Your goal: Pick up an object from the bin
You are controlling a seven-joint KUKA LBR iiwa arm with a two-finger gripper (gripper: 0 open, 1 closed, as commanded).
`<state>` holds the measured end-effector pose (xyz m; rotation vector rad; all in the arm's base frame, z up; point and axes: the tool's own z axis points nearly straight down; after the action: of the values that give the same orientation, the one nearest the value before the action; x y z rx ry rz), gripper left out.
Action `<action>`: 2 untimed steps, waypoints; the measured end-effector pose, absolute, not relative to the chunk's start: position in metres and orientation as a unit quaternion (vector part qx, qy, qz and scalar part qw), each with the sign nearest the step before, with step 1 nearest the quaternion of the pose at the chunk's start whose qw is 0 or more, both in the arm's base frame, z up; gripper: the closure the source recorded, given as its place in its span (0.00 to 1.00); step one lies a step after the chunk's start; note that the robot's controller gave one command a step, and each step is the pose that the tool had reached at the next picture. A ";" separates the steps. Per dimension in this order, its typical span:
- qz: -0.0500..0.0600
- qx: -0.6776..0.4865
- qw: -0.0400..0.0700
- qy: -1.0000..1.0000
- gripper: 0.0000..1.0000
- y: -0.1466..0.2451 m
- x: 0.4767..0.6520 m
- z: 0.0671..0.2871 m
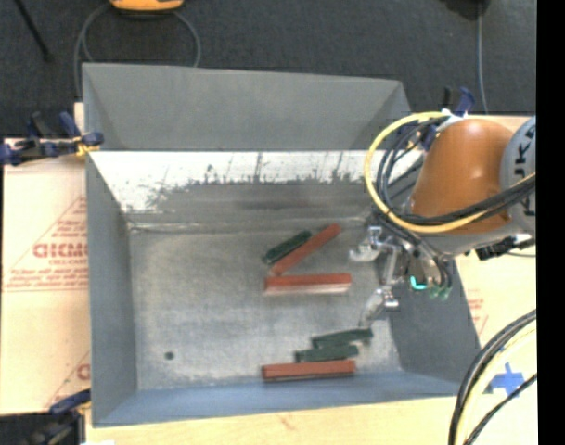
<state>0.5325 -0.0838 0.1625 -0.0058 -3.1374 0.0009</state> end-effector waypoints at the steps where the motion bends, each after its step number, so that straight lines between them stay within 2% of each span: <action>1: 0.001 -0.001 -0.002 -1.000 0.00 -0.084 0.534 0.167; 2: 0.000 0.041 0.003 -0.999 1.00 -0.089 0.643 0.087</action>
Offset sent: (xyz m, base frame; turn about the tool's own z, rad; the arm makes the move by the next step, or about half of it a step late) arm 0.1046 -0.0012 -0.0925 -0.0874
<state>0.6426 -0.0886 0.0869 0.1292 -3.1326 0.0011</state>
